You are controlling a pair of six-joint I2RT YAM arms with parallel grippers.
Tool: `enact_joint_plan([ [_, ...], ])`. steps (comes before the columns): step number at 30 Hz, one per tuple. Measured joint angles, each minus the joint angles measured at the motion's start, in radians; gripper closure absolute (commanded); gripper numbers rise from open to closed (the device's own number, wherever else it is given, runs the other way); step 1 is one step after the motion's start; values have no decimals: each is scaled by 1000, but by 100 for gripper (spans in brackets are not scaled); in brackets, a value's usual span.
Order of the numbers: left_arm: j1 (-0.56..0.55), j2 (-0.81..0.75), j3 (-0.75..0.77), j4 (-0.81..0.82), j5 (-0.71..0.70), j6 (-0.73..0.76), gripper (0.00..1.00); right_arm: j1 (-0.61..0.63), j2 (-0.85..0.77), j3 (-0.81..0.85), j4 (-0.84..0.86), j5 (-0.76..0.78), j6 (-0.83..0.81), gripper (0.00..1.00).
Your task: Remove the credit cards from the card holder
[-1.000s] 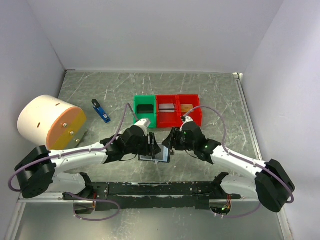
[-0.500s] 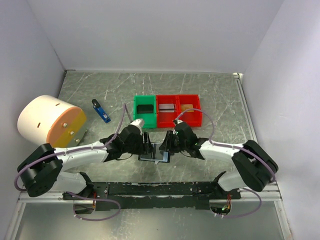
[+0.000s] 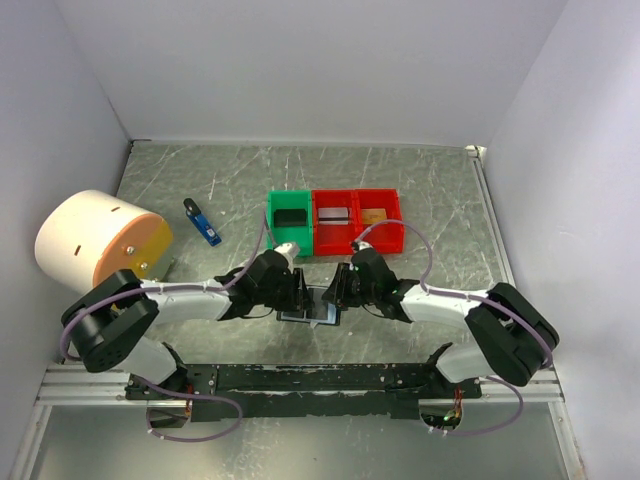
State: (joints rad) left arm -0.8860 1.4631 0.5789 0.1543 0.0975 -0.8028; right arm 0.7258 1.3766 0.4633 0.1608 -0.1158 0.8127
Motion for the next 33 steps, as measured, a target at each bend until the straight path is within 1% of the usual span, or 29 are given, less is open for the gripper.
enact_joint_plan([
  [3, 0, 31, -10, 54, 24, -18, 54, 0, -4, -11, 15, 2, 6, 68],
  [8, 1, 60, -30, 106, 39, -49, 58, 0, -8, -18, 23, 5, 14, 68],
  [20, 6, 74, -84, 211, 47, -116, 71, 0, -16, -27, 27, 11, 22, 68],
  [25, 13, 74, -127, 288, 61, -165, 71, 0, -16, -30, 31, 13, 27, 68],
  [30, 30, 94, -159, 386, 102, -214, 67, 0, -16, -33, 37, 14, 35, 68],
  [33, 42, 132, -177, 465, 140, -249, 68, 0, -16, -34, 39, 15, 39, 68],
])
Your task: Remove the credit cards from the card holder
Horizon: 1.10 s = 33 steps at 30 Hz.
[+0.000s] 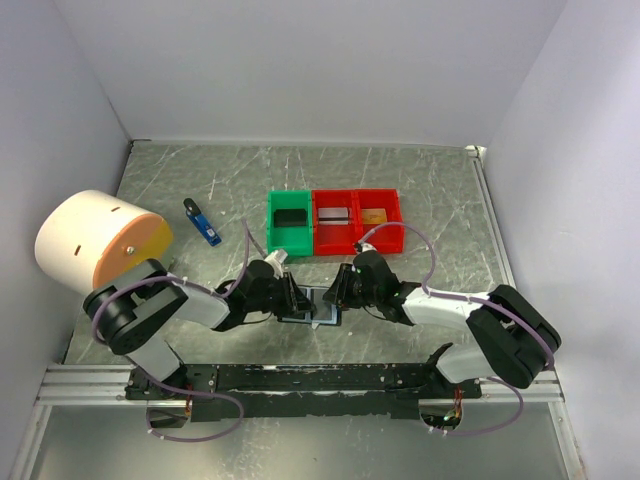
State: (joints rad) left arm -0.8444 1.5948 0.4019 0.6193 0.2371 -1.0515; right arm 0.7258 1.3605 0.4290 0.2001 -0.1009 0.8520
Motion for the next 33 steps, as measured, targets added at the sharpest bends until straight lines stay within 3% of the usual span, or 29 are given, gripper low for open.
enact_joint_plan([
  [11, 13, 60, -45, 163, 60, -68, 81, 0, 1, -1, 4, 1, 3, 68],
  [33, 13, -24, -10, -31, 15, -29, 87, 0, 17, 43, -61, -2, -21, 69],
])
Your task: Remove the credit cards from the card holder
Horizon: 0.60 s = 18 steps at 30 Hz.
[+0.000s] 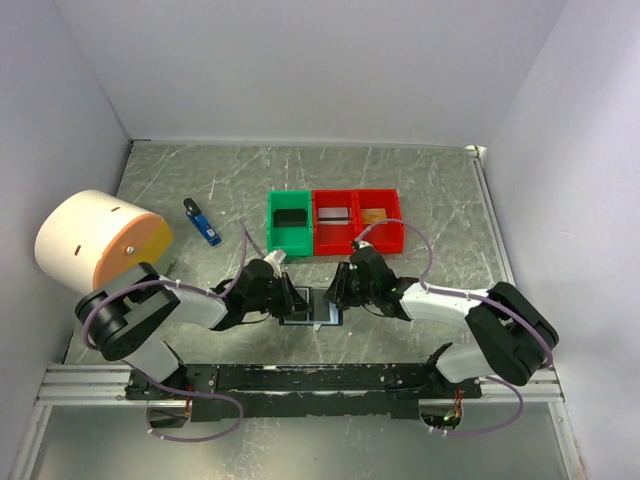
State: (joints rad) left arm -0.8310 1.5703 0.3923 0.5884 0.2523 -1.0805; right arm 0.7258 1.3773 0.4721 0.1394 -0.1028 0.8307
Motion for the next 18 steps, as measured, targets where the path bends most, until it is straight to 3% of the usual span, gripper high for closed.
enact_joint_plan([
  [8, 0, -14, 26, -62, -13, 27, 86, 0, -17, 77, -106, -19, -59, 69],
  [18, 0, -11, 27, -52, -12, 32, 75, -2, 53, 53, -36, -48, -37, 69],
])
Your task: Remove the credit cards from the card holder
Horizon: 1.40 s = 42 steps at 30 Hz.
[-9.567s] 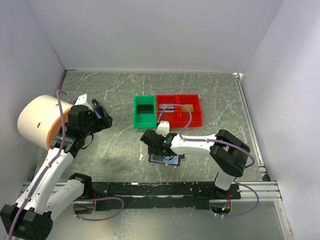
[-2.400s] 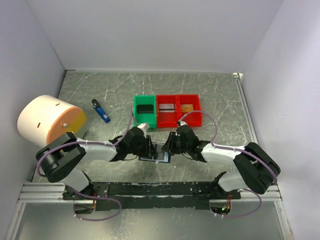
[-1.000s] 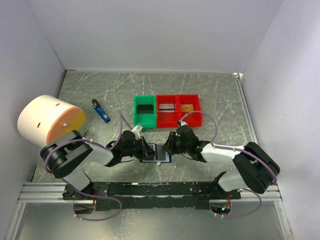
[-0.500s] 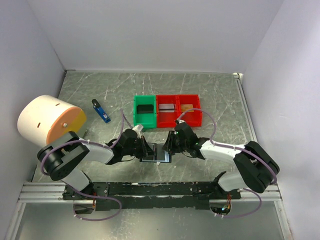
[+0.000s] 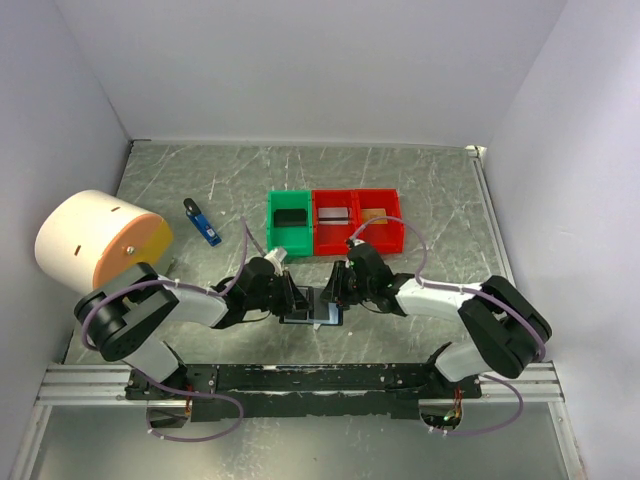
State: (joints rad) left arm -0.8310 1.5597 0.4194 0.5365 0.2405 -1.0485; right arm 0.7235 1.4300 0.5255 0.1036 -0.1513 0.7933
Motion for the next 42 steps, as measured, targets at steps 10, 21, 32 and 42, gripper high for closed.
enact_joint_plan([
  [10, 0, 43, -9, 89, 15, -26, 72, -5, -4, -77, 151, -14, 51, 69],
  [21, 0, 29, -45, 145, 14, -58, 89, -3, -18, -85, 148, 5, 61, 69],
  [32, 0, -49, -46, 48, -13, -40, 88, -3, -55, -85, 90, 12, 51, 69],
  [42, 0, -48, -46, 43, -13, -39, 86, -3, -69, -36, 46, -48, 13, 69],
])
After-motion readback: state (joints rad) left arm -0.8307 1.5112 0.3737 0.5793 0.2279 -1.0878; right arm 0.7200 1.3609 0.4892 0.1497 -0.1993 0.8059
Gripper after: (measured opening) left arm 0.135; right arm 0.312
